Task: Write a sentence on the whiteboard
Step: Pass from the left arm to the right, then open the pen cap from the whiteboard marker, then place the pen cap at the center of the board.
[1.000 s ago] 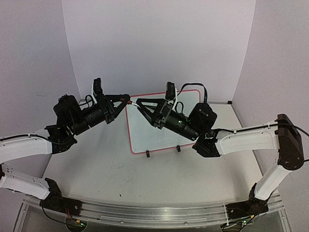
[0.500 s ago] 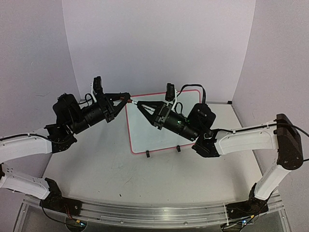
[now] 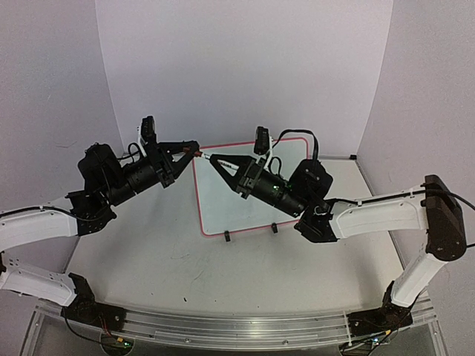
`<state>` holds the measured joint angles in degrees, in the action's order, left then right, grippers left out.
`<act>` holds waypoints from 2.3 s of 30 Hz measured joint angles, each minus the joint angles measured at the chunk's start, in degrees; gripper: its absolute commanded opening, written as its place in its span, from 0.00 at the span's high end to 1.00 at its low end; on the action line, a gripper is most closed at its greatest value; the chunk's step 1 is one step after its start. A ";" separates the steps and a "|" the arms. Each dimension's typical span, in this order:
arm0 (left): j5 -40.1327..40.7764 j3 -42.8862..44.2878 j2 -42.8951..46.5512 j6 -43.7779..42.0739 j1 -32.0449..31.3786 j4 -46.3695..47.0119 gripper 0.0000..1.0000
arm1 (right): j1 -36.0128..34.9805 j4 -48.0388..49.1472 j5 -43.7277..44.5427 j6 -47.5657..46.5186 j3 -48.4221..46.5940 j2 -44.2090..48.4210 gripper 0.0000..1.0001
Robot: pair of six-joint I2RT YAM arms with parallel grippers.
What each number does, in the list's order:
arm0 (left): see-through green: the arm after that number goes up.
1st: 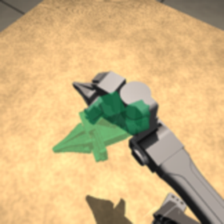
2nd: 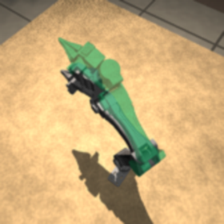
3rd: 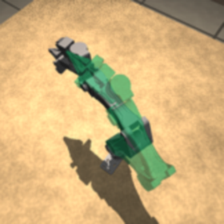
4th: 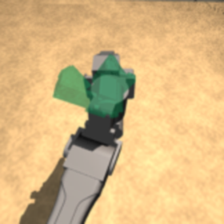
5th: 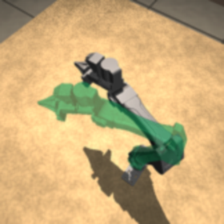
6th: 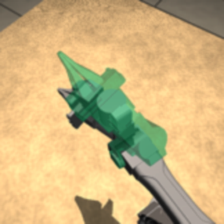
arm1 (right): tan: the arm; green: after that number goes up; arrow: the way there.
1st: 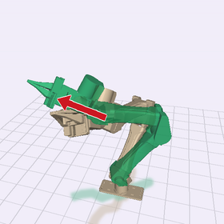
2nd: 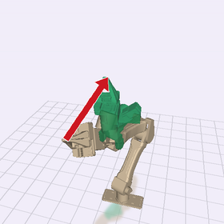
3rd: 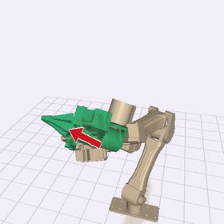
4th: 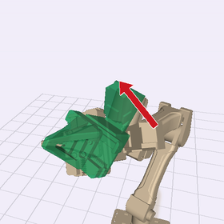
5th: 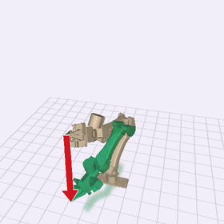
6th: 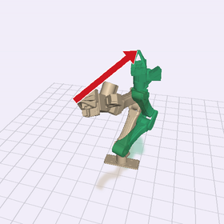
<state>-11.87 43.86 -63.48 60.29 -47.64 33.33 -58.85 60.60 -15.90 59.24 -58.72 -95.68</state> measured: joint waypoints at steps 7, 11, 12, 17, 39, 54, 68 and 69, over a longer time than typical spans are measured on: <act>0.14 -0.50 1.28 -0.11 -0.38 -1.77 1.00 | -0.54 1.33 1.33 0.00 1.40 0.00 1.00; 0.52 -1.25 2.71 -0.32 -0.82 -4.88 1.00 | -1.22 1.29 2.14 -0.02 3.01 0.22 1.00; 0.54 -1.27 3.04 -0.40 -0.95 -5.90 1.00 | -1.36 0.96 2.36 -0.02 3.46 0.44 1.00; 1.37 -1.27 5.13 -1.47 -2.38 -11.25 1.00 | -2.30 0.14 3.36 -0.02 8.05 3.80 1.00; 13.93 2.71 8.57 -12.89 9.84 -52.84 1.00 | 1.76 -42.10 13.38 -14.63 10.82 27.05 1.00; 6.67 4.61 -20.68 -26.09 11.69 -65.28 1.00 | 9.31 -58.13 5.82 -17.80 10.08 24.49 1.00; 4.04 5.77 -27.06 -27.44 11.69 -64.77 0.69 | 9.31 -58.81 4.83 -17.47 11.63 24.37 1.00; 4.00 5.82 -27.33 -27.41 11.69 -64.76 0.64 | 9.32 -58.79 4.80 -17.46 11.63 24.37 1.00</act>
<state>-7.87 49.67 -90.81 32.88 -35.94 -31.43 -49.53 1.81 -11.10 41.79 -47.09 -71.31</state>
